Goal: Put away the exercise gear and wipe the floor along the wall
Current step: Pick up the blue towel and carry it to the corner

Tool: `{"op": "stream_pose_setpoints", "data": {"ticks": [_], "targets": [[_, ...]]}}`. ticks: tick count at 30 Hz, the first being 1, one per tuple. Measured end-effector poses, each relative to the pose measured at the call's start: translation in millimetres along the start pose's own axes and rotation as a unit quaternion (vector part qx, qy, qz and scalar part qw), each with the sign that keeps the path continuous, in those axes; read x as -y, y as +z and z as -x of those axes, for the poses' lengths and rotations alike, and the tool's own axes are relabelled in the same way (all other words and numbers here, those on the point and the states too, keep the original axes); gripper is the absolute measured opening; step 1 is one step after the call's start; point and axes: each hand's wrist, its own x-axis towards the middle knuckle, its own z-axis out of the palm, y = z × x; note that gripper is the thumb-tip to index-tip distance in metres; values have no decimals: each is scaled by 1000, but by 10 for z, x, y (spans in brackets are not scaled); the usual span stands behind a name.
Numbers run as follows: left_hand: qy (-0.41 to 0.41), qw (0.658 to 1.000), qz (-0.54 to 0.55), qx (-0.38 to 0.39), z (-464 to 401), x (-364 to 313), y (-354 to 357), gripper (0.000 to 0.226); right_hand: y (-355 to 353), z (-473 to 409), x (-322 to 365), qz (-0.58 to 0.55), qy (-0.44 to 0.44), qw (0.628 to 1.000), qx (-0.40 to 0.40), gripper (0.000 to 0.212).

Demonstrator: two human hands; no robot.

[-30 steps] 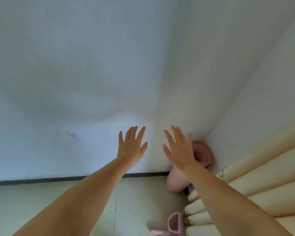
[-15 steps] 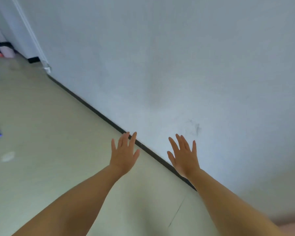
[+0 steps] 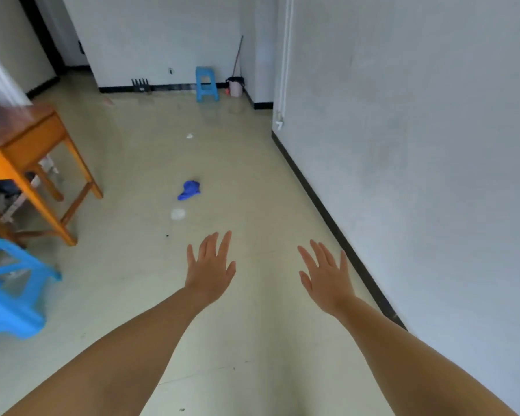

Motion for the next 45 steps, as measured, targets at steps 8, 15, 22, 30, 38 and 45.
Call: {"op": "stream_pose_setpoints", "data": {"ticks": [8,15,22,30,38,45], "targets": [[-98,995,-20,13,-995,887,121,66,-66,-1732,671,-4,-124,991,-41,56],[-134,991,4,7,-2366,1258,163,65,-144,-3286,595,7,-145,989,2,55],[-200,979,-10,42,-3204,2015,313,65,-184,-4564,942,8,-188,982,19,55],[-236,970,8,61,-4470,3204,542,64,-156,-6268,1667,19,-193,981,28,55],[-197,976,-11,95,-5990,4280,613,64,-311,-7802,2430,-14,-176,984,36,68],[-173,977,9,127,-7254,4848,1028,63,-141,-9283,2402,1,-144,986,85,55]]}}
